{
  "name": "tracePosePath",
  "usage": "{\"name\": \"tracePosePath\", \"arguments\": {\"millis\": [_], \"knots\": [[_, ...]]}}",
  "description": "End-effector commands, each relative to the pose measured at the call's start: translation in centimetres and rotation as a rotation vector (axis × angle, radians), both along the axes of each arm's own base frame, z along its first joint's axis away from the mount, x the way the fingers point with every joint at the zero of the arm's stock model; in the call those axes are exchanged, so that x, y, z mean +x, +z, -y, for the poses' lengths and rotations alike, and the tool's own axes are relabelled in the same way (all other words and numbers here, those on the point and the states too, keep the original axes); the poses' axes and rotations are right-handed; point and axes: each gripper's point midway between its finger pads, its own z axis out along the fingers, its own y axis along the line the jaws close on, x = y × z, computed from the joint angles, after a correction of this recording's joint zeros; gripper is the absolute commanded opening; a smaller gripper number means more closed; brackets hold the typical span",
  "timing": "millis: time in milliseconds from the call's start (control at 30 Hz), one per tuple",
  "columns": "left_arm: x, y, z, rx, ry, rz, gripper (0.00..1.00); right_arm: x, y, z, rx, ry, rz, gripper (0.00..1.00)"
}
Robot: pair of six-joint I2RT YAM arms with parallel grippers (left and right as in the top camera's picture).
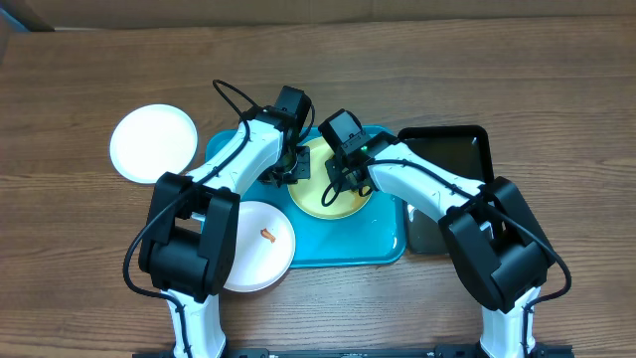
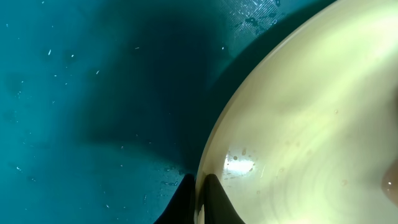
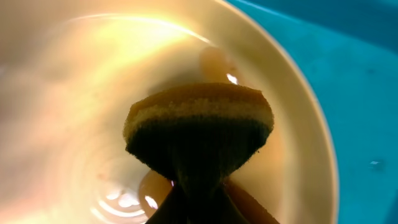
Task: Clean dirty plates on tray and stack at the side
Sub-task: 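Carry the sponge with the right gripper and wipe the yellow-rimmed plate, then return the sponge to the basin and release it with the right gripper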
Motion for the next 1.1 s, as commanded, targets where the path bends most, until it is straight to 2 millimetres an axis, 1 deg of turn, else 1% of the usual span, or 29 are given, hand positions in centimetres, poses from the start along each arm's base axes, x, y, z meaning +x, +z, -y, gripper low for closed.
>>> {"name": "tracePosePath", "arguments": {"millis": [0, 100, 167, 200, 267, 333, 367, 467, 500, 567, 600, 633, 700, 767, 833, 867, 933, 1000, 1067], "knots": [[-0.5, -0.8, -0.3, 0.021, -0.029, -0.023, 0.04, -1.9, -1.2, -2.0, 0.125, 0.038, -0.133, 0.09], [-0.5, -0.8, -0.3, 0.021, -0.029, -0.023, 0.04, -2.1, -0.5, -2.8, 0.202, 0.051, -0.170, 0.08], [-0.5, -0.8, -0.3, 0.021, -0.029, -0.023, 0.04, -1.7, 1.0, -3.5, 0.292, 0.058, -0.190, 0.05], [-0.5, -0.8, -0.3, 0.021, -0.029, -0.023, 0.04, -1.4, 2.0, -3.9, 0.345, 0.066, -0.199, 0.05], [-0.5, -0.8, -0.3, 0.021, -0.029, -0.023, 0.04, -0.8, 4.7, -4.6, 0.474, 0.086, -0.216, 0.05], [-0.5, -0.8, -0.3, 0.021, -0.028, -0.023, 0.04, 0.0, 8.1, -5.0, 0.624, 0.114, -0.232, 0.06], [-0.5, -0.8, -0.3, 0.021, -0.028, -0.023, 0.04, 0.3, 9.6, -4.9, 0.678, 0.125, -0.233, 0.07], [-0.5, -0.8, -0.2, 0.021, -0.028, -0.022, 0.04, 1.6, 13.8, -3.4, 0.816, 0.138, -0.210, 0.07], [-0.5, -0.8, -0.3, 0.021, -0.028, -0.023, 0.04, 2.2, 16.0, -1.8, 0.875, 0.131, -0.191, 0.08], [-0.5, -0.8, -0.2, 0.021, -0.028, -0.023, 0.04, 2.7, 17.1, 0.6, 0.878, 0.079, -0.175, 0.08], [-0.5, -0.8, -0.3, 0.021, -0.028, -0.023, 0.04, 2.8, 17.3, 1.7, 0.873, 0.053, -0.175, 0.08], [-0.5, -0.8, -0.3, 0.021, -0.028, -0.023, 0.04, 2.8, 17.4, 3.2, 0.861, 0.013, -0.180, 0.08], [-0.5, -0.8, -0.3, 0.021, -0.028, -0.023, 0.04, 2.7, 17.0, 5.8, 0.828, -0.051, -0.196, 0.08], [-0.5, -0.8, -0.3, 0.021, -0.028, -0.023, 0.04, 2.3, 15.4, 9.1, 0.739, -0.163, -0.233, 0.08], [-0.5, -0.8, -0.3, 0.021, -0.028, -0.023, 0.07, 1.7, 13.4, 12.5, 0.622, -0.280, -0.269, 0.08], [-0.5, -0.8, -0.2, 0.021, -0.028, -0.023, 0.09, 1.1, 12.1, 14.8, 0.527, -0.352, -0.289, 0.07], [-0.5, -0.8, -0.3, 0.021, -0.028, -0.023, 0.16, 0.1, 10.4, 18.0, 0.384, -0.438, -0.311, 0.07], [-0.5, -0.8, -0.2, 0.021, -0.028, -0.022, 0.20, -0.8, 8.9, 20.9, 0.245, -0.503, -0.317, 0.07], [-0.4, -0.7, -0.2, 0.020, -0.028, -0.020, 0.24, -1.6, 7.5, 23.1, 0.127, -0.560, -0.317, 0.07]]}}
